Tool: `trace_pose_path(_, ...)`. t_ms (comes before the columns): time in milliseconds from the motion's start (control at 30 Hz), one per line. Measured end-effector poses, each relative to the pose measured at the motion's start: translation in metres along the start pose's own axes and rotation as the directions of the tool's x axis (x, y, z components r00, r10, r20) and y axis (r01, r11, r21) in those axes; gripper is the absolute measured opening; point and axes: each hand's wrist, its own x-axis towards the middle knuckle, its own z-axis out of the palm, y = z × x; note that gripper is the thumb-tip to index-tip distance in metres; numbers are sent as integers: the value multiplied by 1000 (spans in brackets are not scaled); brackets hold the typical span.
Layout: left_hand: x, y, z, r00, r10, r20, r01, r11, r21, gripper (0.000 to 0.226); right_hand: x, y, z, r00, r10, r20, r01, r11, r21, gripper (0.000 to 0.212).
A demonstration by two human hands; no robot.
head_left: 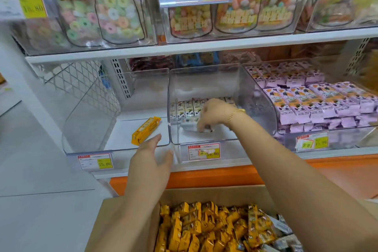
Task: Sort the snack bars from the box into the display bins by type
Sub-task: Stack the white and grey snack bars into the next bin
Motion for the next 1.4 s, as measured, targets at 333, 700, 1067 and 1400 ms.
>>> trace_pose_path(333,0,-9,-3,982,158,105,-175,967,185,47,46,-25,25,938,101,332,-1,957,-289,27)
trace_pose_path(700,-22,-16,6,968,223,112,-234,967,98,20,-15,13,10,985,-71,-159,145,837,528,19)
trace_pose_path(1067,-100,-78,102,845,-22,535,-122,965,232,8,-115,235,125,968,168,186,-233,879,417,27)
trace_pose_path(1400,-150,-143,173,687,-308,658,1,906,423,51,-131,363,274,848,430,309,-507,827,241,65)
